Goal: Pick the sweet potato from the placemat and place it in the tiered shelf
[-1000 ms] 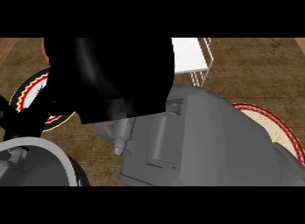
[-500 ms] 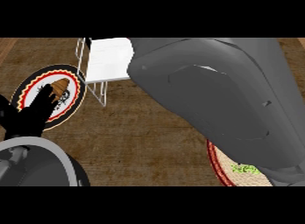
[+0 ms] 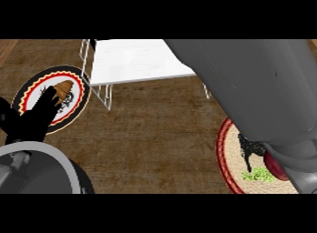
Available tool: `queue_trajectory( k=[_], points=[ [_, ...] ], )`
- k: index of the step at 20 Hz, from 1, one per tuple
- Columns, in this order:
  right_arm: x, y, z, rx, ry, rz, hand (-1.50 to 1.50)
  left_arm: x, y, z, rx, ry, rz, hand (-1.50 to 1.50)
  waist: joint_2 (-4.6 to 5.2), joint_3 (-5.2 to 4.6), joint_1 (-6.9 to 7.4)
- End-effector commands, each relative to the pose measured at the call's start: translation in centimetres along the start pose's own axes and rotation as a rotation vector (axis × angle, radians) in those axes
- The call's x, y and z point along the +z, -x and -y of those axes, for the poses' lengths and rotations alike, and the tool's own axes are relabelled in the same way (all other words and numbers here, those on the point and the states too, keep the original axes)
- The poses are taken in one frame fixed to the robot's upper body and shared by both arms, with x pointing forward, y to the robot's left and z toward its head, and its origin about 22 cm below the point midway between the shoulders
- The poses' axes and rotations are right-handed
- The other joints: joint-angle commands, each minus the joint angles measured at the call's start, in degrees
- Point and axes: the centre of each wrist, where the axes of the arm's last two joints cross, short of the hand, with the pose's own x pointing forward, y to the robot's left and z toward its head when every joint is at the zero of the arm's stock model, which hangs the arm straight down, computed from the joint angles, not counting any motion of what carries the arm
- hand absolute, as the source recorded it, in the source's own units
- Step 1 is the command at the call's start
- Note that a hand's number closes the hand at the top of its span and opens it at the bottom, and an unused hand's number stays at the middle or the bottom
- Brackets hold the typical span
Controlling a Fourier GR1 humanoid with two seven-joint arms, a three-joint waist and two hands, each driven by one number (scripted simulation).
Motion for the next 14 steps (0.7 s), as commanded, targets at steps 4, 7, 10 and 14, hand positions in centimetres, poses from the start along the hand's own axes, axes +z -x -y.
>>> queue_trajectory(
  k=[4,7,10,14],
  points=[
    [-2.6,2.6,-2.1,0.025,0.017,-0.017,1.5,1.1,5.2,2.1,0.009,0.056,-0.15,0.0,0.77,-1.19,0.13],
    [-3.6,2.5,-1.8,0.05,0.025,-0.028,1.5,1.9,6.0,2.9,0.013,0.095,-0.143,0.0,0.87,-1.25,1.03],
    [-4.1,2.4,-1.8,0.042,0.034,-0.01,1.5,0.9,4.6,1.9,0.014,0.076,-0.12,0.0,0.75,-1.22,0.71],
    [-5.2,4.7,-2.8,0.035,0.059,0.014,1.5,1.8,4.7,2.1,-0.012,0.074,-0.124,0.0,0.68,-1.15,1.17]
  ],
)
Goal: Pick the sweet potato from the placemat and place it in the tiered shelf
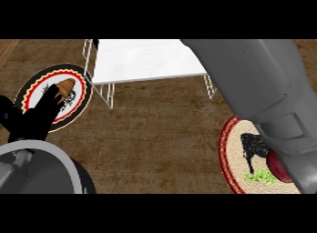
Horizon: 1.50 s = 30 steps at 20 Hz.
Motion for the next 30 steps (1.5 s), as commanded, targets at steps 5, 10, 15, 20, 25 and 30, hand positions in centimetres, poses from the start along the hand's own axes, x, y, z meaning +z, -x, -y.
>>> queue_trajectory(
  k=[5,10,15,20,25,30],
  points=[
    [-0.9,0.0,0.1,-0.025,-0.009,0.064,1.5,0.9,5.2,1.7,0.004,0.044,-0.162,0.0,0.35,-1.22,-0.74],
    [-1.9,2.1,-0.3,0.072,-0.048,0.049,1.5,0.9,4.6,1.7,0.015,0.048,-0.174,0.0,0.27,-1.2,-1.19],
    [-2.1,0.6,2.5,-0.176,0.059,-0.044,-1.5,1.7,5.7,1.3,0.021,0.047,-0.167,0.0,0.04,-1.2,-0.76],
    [-2.2,1.4,1.7,-0.344,0.081,-0.067,-1.5,1.7,5.3,1.1,0.02,0.042,-0.159,0.0,0.01,-1.15,-0.6],
    [-1.9,-0.3,2.7,-0.549,0.098,-0.065,-1.5,1.1,5.2,1.1,0.023,0.033,-0.167,0.0,0.17,-1.19,-0.61],
    [-3.0,2.5,6.5,-0.709,0.215,-0.107,-1.5,1.1,5.6,1.6,0.004,0.038,-0.164,0.0,0.2,-1.15,-1.62]
  ],
)
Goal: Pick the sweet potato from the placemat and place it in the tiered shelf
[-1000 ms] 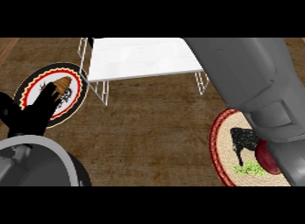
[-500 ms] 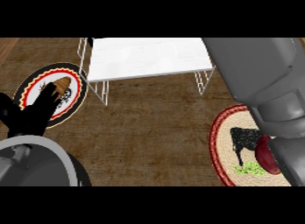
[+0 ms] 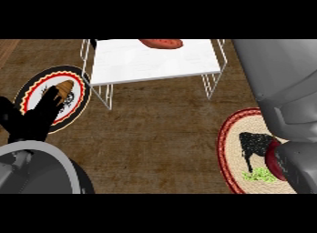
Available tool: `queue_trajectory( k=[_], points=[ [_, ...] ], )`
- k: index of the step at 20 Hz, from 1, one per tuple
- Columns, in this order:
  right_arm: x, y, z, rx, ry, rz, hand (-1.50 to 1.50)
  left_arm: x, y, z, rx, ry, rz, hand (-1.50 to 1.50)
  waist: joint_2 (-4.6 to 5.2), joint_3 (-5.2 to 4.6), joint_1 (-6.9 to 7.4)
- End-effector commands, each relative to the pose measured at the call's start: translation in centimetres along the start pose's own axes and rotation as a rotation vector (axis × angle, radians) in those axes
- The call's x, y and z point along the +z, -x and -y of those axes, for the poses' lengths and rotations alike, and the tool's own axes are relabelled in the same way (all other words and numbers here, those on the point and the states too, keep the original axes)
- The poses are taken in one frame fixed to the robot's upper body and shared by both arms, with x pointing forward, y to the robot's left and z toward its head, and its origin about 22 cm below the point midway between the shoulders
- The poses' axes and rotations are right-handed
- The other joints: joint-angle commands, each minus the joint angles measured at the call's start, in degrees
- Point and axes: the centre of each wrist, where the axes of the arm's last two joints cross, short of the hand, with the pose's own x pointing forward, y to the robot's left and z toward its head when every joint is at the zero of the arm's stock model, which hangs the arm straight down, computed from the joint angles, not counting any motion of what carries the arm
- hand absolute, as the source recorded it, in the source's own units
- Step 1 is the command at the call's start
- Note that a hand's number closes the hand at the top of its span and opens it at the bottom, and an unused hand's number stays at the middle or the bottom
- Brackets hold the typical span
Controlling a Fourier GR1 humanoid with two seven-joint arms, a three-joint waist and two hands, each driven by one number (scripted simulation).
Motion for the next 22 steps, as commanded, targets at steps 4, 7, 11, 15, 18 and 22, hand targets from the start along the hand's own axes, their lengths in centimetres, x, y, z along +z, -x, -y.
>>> queue_trajectory(
  k=[4,7,11,15,18,22],
  points=[
    [-1.5,-0.2,4.8,-0.097,0.207,-0.005,-1.5,1.6,5.2,1.2,0.011,0.018,-0.156,0.0,0.0,-1.43,-1.24],
    [-1.7,1.3,3.8,-0.078,0.304,-0.04,-1.5,1.5,5.9,2.3,0.019,0.036,-0.148,0.0,0.28,-1.52,-1.44],
    [-2.7,0.0,10.2,-0.178,0.414,-0.059,-1.5,1.5,4.7,0.4,0.019,0.007,-0.166,0.0,-0.29,-1.42,-2.08],
    [-3.3,3.2,14.7,-0.212,0.431,-0.099,-1.5,1.6,4.7,0.3,0.012,0.02,-0.156,0.0,-0.32,-1.34,-2.61],
    [-3.2,4.4,17.8,-0.212,0.397,-0.099,-1.5,2.5,6.9,1.2,0.026,0.009,-0.155,0.0,-0.33,-1.35,-2.8],
    [-2.5,6.0,20.0,-0.212,0.363,-0.087,-1.5,2.8,6.2,-0.3,0.021,-0.005,-0.163,0.0,-0.52,-1.34,-2.52]
  ],
)
